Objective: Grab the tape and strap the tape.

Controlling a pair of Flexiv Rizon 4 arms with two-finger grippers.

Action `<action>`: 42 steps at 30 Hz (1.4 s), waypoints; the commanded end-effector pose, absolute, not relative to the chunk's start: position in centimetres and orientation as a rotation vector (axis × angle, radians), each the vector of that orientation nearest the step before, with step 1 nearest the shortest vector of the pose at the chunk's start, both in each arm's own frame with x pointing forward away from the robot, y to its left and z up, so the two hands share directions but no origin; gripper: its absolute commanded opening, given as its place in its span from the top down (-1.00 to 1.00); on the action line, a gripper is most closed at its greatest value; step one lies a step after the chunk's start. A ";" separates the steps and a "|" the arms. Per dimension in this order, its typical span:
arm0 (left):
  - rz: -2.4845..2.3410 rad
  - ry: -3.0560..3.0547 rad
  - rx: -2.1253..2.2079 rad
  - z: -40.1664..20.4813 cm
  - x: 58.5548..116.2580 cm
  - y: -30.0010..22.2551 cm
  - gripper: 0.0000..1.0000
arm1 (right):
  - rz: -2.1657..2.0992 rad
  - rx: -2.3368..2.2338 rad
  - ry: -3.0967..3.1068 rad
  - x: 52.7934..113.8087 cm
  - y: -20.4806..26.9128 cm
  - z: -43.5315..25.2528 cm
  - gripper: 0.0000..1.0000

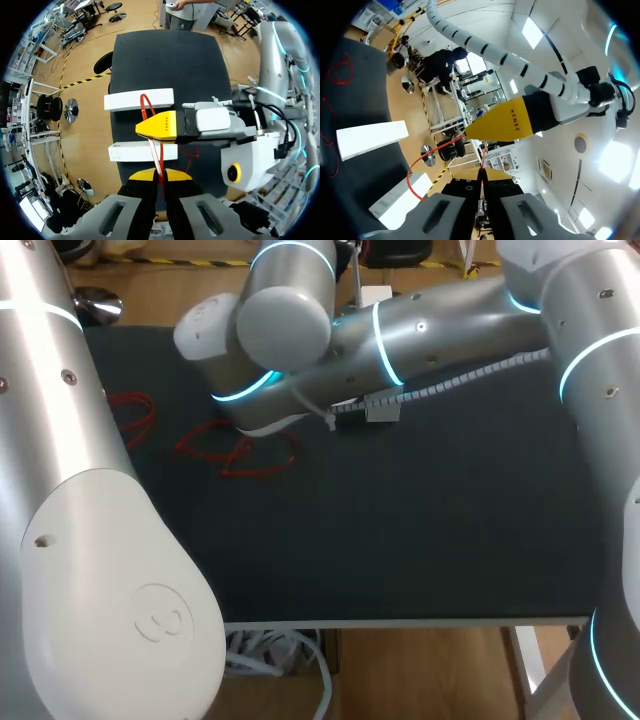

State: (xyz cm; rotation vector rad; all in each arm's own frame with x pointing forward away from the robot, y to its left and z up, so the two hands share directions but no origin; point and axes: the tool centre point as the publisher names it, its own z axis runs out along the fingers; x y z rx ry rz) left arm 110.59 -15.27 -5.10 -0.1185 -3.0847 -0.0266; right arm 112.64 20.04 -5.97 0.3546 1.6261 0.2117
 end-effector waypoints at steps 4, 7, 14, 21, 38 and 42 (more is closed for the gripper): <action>-0.033 -3.083 -0.117 -5.0 110.6 -15.4 1.00 | 0.218 0.346 1.629 112.8 20.3 -5.7 1.00; -0.033 -3.083 -0.117 -5.0 110.6 -15.4 1.00 | 0.217 0.343 1.628 112.7 20.2 -5.7 1.00; -0.033 -3.083 -0.117 -5.0 110.6 -15.4 1.00 | 0.194 0.352 1.619 112.4 19.4 -5.6 1.00; -0.033 -3.083 -0.117 -5.0 110.6 -15.4 1.00 | 0.168 0.365 1.603 112.4 18.7 -5.4 1.00; -0.033 -3.083 -0.117 -5.0 110.6 -15.4 1.00 | 0.140 0.349 1.574 112.7 19.2 -5.3 1.00; -0.033 -3.083 -0.117 -5.0 110.6 -15.4 1.00 | 0.135 0.347 1.574 112.7 19.4 -5.4 1.00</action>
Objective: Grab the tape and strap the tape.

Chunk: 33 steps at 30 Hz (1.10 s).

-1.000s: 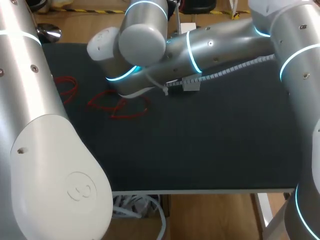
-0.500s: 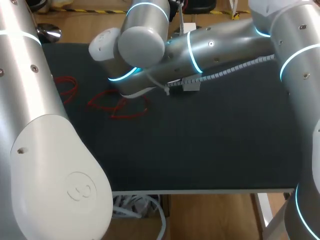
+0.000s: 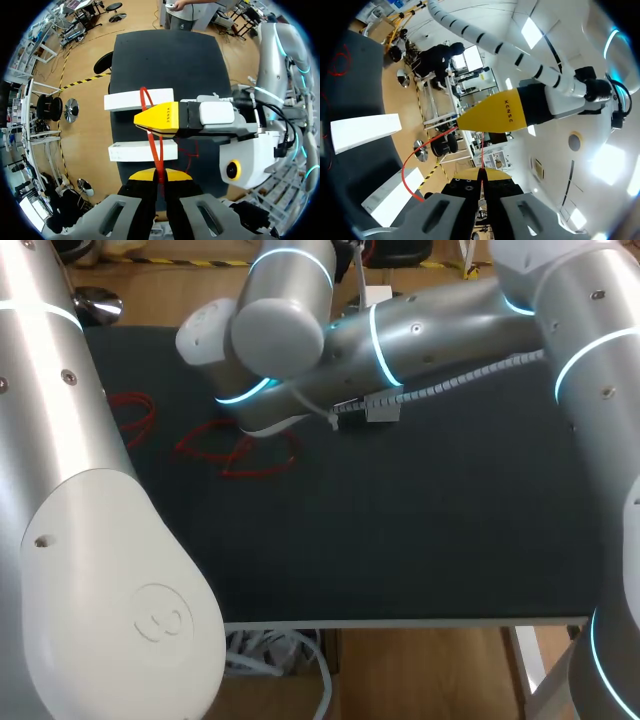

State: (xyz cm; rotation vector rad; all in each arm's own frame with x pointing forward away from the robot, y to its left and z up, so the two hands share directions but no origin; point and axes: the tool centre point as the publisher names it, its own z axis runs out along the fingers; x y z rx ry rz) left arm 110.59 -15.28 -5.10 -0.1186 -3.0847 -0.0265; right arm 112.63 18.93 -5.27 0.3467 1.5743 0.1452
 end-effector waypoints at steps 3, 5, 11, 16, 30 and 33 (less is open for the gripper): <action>-0.033 -3.083 -0.117 -5.0 110.6 -15.4 1.00 | 0.133 0.345 1.576 112.6 19.5 -5.5 1.00; -0.033 -3.083 -0.117 -5.0 110.6 -15.4 1.00 | 0.133 0.344 1.576 112.6 19.5 -5.5 1.00; -0.033 -3.083 -0.117 -5.0 110.6 -15.4 1.00 | 0.132 0.335 1.574 112.6 19.7 -5.4 1.00; -0.033 -3.083 -0.117 -5.0 110.6 -15.4 1.00 | 0.132 0.328 1.574 112.6 19.7 -5.4 1.00; -0.033 -3.083 -0.117 -5.0 110.6 -15.4 1.00 | 0.150 0.302 1.561 113.0 20.3 -5.1 1.00; -0.033 -3.083 -0.117 -5.0 110.6 -15.4 1.00 | 0.157 0.297 1.557 113.0 20.4 -4.9 1.00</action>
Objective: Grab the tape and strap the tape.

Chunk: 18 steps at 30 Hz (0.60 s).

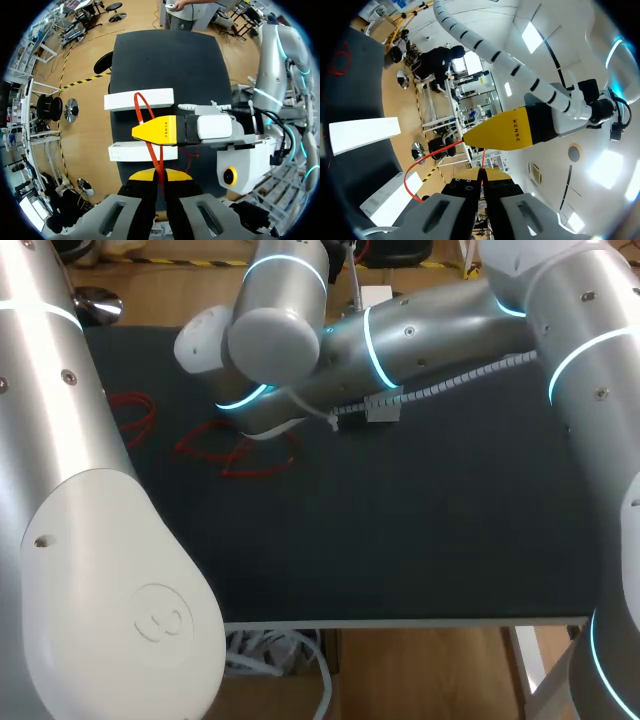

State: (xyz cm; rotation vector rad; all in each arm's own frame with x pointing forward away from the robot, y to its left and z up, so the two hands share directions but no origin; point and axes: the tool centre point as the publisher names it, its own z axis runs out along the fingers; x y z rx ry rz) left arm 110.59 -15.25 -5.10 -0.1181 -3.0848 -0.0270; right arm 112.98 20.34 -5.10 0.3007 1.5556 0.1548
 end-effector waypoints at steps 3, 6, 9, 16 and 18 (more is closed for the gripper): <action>-0.033 -3.083 -0.117 -5.0 110.6 -15.4 1.00 | 0.165 0.294 1.558 113.0 20.6 -4.9 1.00; -0.033 -3.083 -0.117 -5.0 110.6 -15.4 1.00 | 0.171 0.292 1.559 112.9 20.8 -5.0 1.00; -0.033 -3.083 -0.117 -5.0 110.6 -15.4 1.00 | 0.177 0.290 1.562 112.9 20.9 -5.0 1.00; -0.033 -3.083 -0.117 -5.0 110.6 -15.4 1.00 | 0.187 0.283 1.563 112.7 21.4 -5.0 1.00; -0.033 -3.083 -0.117 -5.0 110.6 -15.4 1.00 | 0.191 0.282 1.563 112.7 21.5 -5.0 1.00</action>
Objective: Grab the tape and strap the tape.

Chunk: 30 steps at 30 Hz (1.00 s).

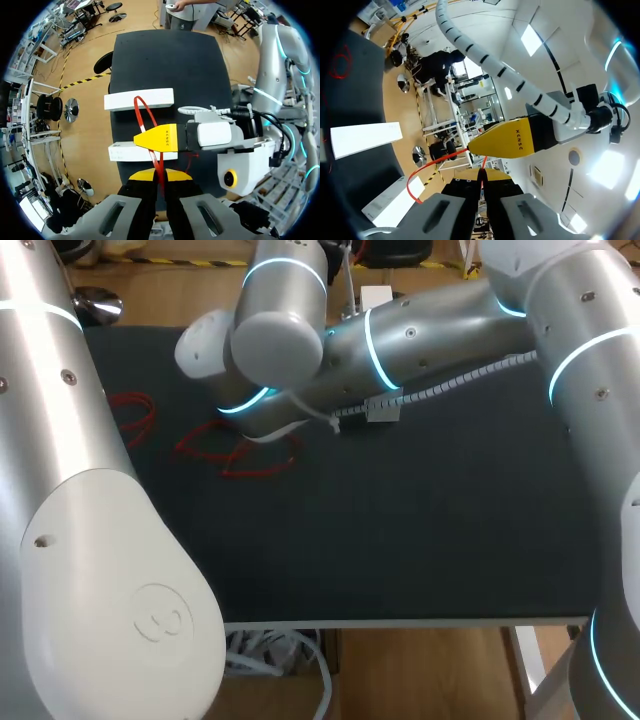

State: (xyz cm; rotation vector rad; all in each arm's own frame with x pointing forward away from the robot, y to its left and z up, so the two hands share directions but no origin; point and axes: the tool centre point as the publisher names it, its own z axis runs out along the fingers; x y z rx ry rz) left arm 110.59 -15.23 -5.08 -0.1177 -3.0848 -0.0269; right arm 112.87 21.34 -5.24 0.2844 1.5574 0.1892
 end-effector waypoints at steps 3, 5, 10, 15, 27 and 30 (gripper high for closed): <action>-0.033 -3.083 -0.117 -5.0 110.6 -15.4 1.00 | 0.194 0.280 1.561 112.7 21.7 -4.9 1.00; -0.033 -3.083 -0.117 -5.0 110.6 -15.4 1.00 | 0.199 0.277 1.560 112.6 21.9 -4.9 1.00; -0.033 -3.083 -0.117 -5.0 110.6 -15.4 1.00 | 0.209 0.270 1.562 112.4 22.3 -4.9 1.00; -0.033 -3.083 -0.117 -5.0 110.6 -15.4 1.00 | 0.216 0.268 1.562 112.2 22.6 -4.8 1.00; -0.033 -3.083 -0.117 -5.0 110.6 -15.4 1.00 | 0.204 0.265 1.565 111.5 21.9 -5.0 1.00; -0.033 -3.083 -0.117 -5.0 110.6 -15.4 1.00 | 0.201 0.265 1.566 111.4 21.7 -5.0 1.00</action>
